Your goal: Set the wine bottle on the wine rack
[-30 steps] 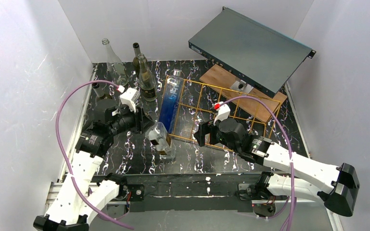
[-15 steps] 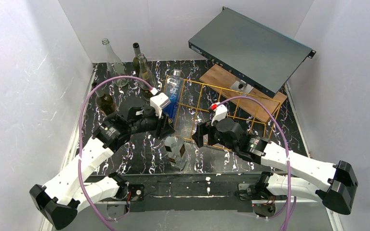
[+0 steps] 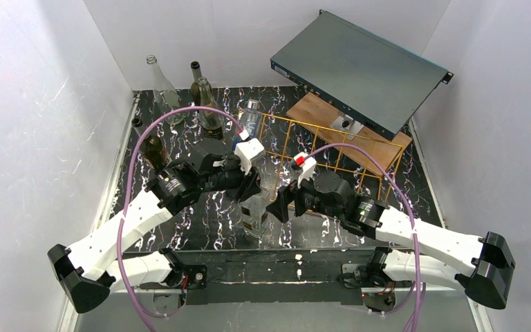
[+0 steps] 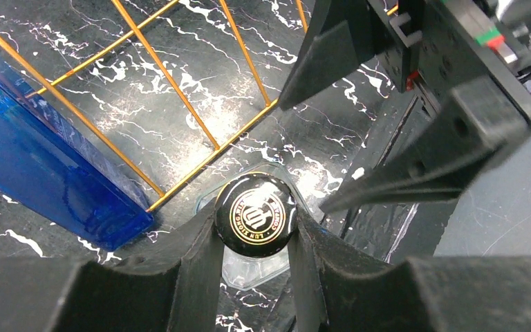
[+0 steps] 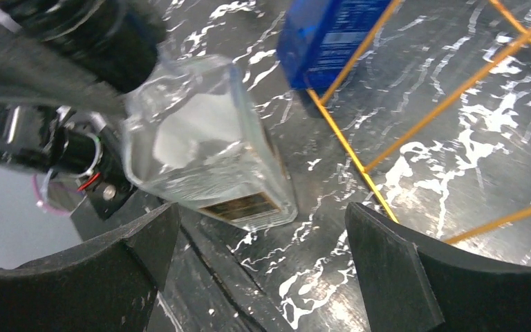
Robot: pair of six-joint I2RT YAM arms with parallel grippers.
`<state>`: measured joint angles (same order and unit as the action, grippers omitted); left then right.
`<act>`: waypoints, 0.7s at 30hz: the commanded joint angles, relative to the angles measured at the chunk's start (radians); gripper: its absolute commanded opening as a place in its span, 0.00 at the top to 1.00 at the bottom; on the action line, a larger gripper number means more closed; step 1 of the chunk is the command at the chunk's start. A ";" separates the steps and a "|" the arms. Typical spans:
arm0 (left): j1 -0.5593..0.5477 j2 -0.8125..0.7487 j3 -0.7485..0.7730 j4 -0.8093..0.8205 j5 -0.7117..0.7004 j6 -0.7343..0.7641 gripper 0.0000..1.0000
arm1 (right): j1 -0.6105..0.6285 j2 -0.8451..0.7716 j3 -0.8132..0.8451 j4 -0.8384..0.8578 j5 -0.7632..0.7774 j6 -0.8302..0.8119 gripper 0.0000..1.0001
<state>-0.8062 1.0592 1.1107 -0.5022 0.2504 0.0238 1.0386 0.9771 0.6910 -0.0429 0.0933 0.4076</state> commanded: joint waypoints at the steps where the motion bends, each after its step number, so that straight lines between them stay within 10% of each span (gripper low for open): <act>1: -0.011 -0.020 0.044 0.008 -0.020 -0.003 0.83 | 0.041 -0.025 -0.018 0.110 -0.126 -0.069 0.02; 21: -0.010 -0.109 -0.028 -0.028 0.094 -0.113 0.42 | 0.207 -0.016 -0.054 0.143 0.024 -0.132 0.02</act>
<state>-0.8139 0.9665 1.0870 -0.5247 0.2981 -0.0647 1.2385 0.9703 0.6559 0.0559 0.0532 0.3099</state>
